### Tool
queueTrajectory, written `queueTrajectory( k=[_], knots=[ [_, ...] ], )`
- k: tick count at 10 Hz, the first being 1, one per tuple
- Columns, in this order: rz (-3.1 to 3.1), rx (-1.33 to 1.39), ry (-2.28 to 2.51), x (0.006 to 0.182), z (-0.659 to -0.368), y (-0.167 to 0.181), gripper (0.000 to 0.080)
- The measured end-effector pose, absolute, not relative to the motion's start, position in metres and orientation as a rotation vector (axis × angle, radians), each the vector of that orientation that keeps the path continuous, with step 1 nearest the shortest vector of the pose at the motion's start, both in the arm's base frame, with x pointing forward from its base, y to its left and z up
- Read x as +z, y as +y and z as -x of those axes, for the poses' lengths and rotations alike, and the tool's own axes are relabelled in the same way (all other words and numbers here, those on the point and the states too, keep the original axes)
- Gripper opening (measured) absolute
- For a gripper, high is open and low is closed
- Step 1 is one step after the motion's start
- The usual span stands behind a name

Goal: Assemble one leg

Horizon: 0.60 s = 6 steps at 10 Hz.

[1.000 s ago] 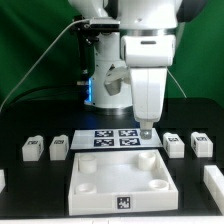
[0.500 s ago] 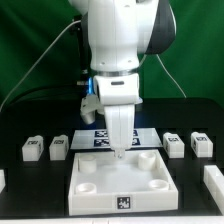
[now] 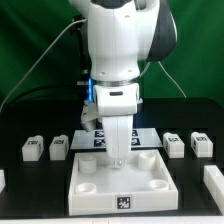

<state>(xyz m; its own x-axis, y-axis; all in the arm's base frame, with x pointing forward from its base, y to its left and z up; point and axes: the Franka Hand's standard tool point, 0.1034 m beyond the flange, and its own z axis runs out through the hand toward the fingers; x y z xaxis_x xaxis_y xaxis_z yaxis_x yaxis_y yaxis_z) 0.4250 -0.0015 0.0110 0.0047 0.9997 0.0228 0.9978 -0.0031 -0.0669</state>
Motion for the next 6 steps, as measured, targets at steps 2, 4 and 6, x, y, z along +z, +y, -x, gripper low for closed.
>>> queueTrajectory(
  k=[2, 4, 6],
  knots=[
    [2.181, 0.048, -2.172, 0.0109, -0.425, -0.0017, 0.0214],
    [2.185, 0.041, -2.175, 0.0118, -0.4266, -0.0018, 0.006],
    [2.186, 0.038, -2.175, 0.0119, -0.427, -0.0019, 0.006]
  ],
)
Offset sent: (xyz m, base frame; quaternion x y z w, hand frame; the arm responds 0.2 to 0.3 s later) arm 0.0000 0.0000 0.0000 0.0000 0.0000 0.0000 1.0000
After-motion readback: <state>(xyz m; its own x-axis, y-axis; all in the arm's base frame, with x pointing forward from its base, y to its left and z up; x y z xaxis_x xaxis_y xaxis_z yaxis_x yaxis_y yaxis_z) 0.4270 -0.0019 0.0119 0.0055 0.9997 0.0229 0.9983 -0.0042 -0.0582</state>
